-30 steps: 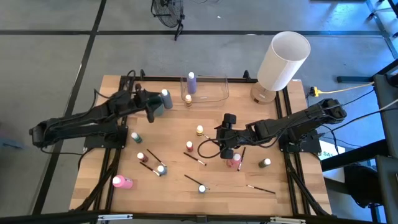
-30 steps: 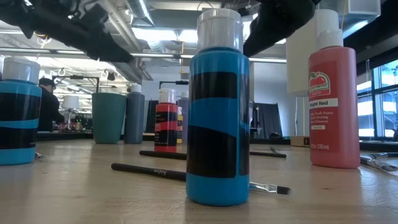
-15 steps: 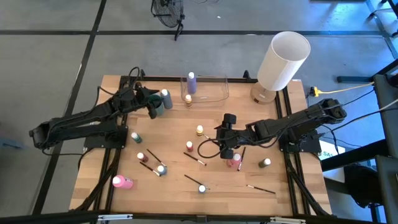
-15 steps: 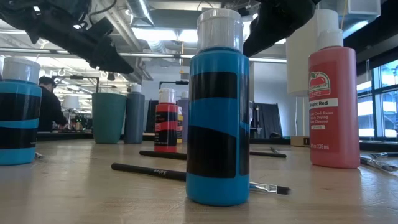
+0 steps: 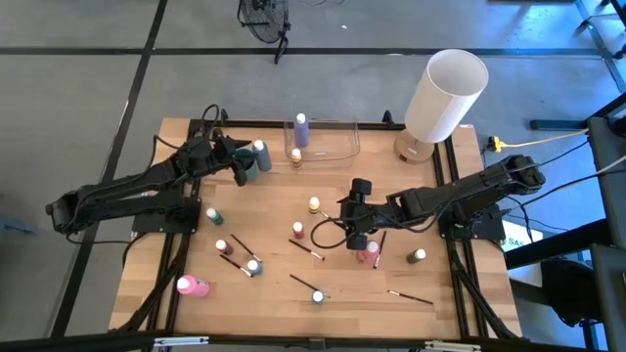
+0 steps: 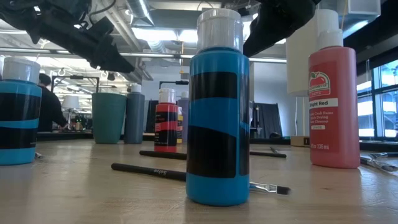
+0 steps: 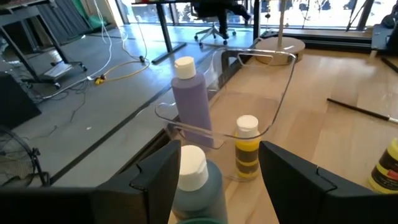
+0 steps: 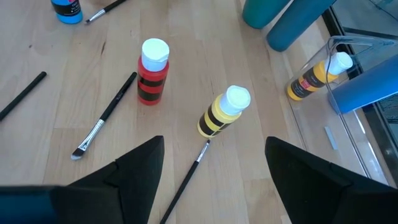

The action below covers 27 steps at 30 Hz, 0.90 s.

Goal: Pick & Place Paint Supplies
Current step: Put the gray paint bottle into the transparent bin

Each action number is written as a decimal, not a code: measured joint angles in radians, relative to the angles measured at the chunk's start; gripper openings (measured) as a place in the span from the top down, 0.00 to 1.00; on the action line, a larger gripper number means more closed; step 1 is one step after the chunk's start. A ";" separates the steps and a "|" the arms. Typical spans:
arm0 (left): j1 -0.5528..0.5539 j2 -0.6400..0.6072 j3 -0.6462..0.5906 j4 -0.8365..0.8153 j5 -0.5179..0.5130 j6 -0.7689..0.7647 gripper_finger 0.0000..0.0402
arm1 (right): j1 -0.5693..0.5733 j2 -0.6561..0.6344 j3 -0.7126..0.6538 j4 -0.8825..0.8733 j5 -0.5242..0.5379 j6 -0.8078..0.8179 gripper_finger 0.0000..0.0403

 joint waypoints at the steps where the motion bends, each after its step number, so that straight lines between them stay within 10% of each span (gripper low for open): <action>1: 0.000 0.000 0.000 0.000 0.000 0.000 0.47 | 0.000 0.000 0.000 0.000 0.000 0.000 0.30; 14: 0.000 0.000 0.000 -0.001 0.041 0.012 0.45 | 0.000 0.000 0.000 0.000 0.000 0.000 0.29; 27: 0.000 0.006 -0.001 -0.038 0.196 0.113 0.23 | 0.000 0.000 0.000 0.000 0.002 0.000 0.29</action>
